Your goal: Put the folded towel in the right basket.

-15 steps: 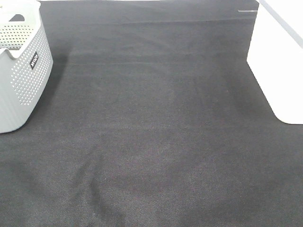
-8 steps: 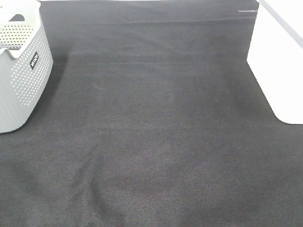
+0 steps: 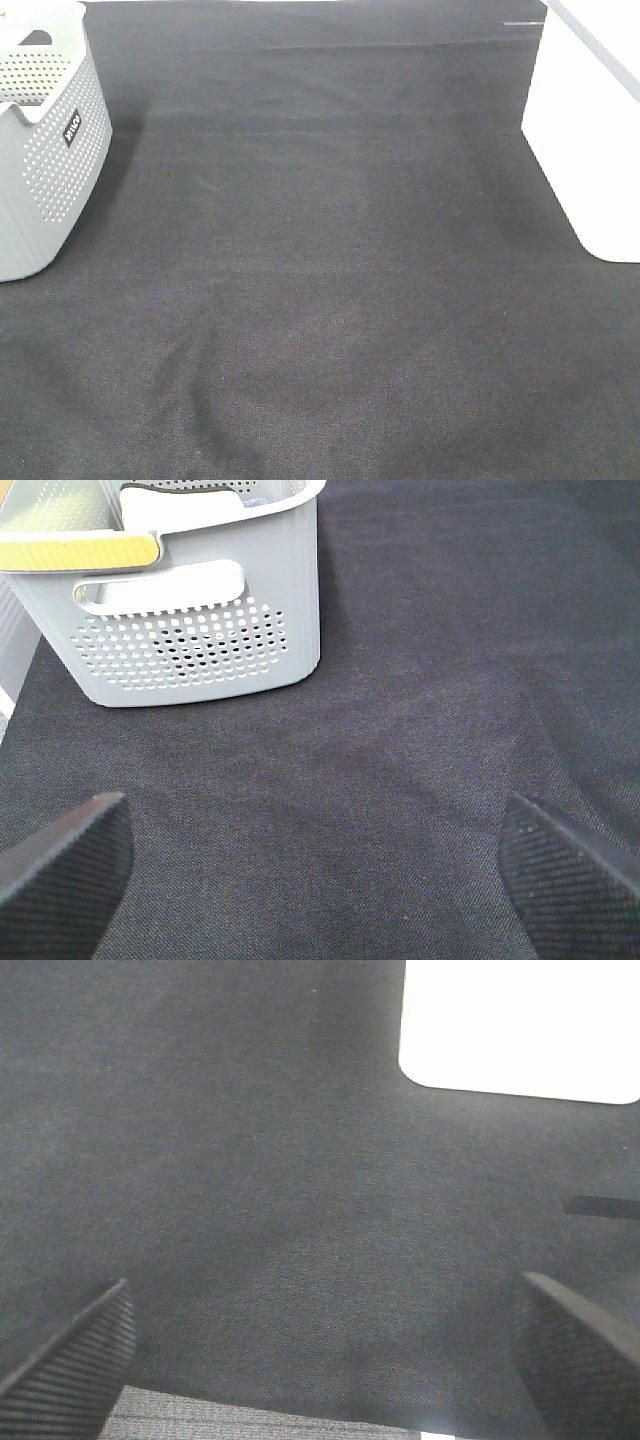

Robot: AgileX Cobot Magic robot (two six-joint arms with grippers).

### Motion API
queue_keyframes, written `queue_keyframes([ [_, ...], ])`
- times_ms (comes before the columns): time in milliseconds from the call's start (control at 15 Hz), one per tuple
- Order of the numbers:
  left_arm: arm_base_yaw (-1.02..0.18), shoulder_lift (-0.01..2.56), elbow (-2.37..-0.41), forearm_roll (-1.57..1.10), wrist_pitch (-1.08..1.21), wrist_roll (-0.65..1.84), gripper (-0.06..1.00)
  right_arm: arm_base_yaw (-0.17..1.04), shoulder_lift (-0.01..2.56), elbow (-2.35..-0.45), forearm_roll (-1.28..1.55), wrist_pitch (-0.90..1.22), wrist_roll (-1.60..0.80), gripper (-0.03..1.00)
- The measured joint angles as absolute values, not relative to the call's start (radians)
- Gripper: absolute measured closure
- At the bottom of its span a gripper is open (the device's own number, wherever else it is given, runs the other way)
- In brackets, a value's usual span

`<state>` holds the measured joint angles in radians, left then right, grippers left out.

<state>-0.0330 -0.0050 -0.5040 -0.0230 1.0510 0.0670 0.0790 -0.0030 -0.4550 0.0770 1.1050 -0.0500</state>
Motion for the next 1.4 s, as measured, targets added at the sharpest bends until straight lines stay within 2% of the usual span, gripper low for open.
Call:
queue_keyframes([
  [1400, -0.033, -0.005, -0.504, -0.023, 1.051, 0.067, 0.03, 0.05, -0.003, -0.455, 0.102, 1.104, -0.05, -0.01],
])
